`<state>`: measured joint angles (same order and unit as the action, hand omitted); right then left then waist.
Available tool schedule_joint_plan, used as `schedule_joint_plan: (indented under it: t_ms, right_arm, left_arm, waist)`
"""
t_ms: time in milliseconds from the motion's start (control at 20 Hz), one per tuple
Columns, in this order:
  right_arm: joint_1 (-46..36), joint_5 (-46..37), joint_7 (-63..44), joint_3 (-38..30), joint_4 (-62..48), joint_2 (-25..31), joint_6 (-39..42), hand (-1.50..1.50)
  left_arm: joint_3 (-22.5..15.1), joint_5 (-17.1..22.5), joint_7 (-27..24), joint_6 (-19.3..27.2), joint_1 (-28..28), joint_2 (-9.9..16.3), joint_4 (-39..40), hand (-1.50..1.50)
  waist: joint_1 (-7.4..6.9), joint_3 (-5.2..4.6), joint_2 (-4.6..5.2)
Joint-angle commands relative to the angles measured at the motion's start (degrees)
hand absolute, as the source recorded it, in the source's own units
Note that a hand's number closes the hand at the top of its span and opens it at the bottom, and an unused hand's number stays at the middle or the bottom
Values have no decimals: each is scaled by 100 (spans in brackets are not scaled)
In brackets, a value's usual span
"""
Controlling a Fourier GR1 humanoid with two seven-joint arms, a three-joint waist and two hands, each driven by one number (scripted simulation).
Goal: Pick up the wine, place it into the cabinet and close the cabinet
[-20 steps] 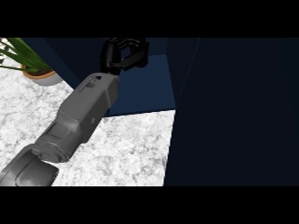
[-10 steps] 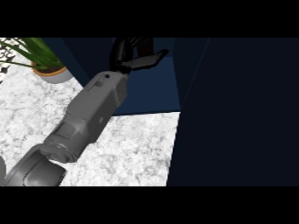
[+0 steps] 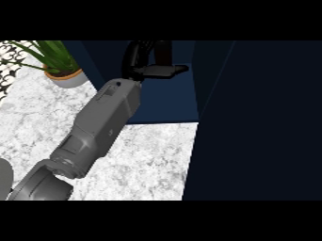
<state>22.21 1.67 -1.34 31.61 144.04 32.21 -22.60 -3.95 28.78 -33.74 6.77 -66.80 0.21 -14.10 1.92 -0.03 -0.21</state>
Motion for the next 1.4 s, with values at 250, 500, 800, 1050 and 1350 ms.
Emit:
schedule_joint_plan:
  t_ms: [250, 500, 800, 1050, 1350]
  right_arm:
    - [222, 300, -545, -123, 1084, 78, -94, -150]
    - [503, 157, -377, 5, 1059, 143, -141, -150]
    - [457, 417, -463, -283, 1114, 223, -114, -150]
    - [403, 202, -599, -192, 1232, 204, -217, -150]
    - [727, 210, -239, -177, 1126, 329, -61, -150]
  left_arm:
    - [-743, 554, 319, -130, 757, -21, -1216, -150]
    - [-1131, 768, 563, -208, 1619, -21, -2186, -150]
    - [-1634, 755, 624, 136, 2742, -21, -3509, -150]
    - [-1940, 556, 657, -42, 3954, 207, -4422, -150]
    - [-2380, 502, 903, 239, 5286, 387, -5977, -150]
  waist:
    - [-60, 1, -75]
    - [-173, 3, -107]
    - [-285, 7, -94]
    - [-295, -1, -66]
    - [-246, 6, -65]
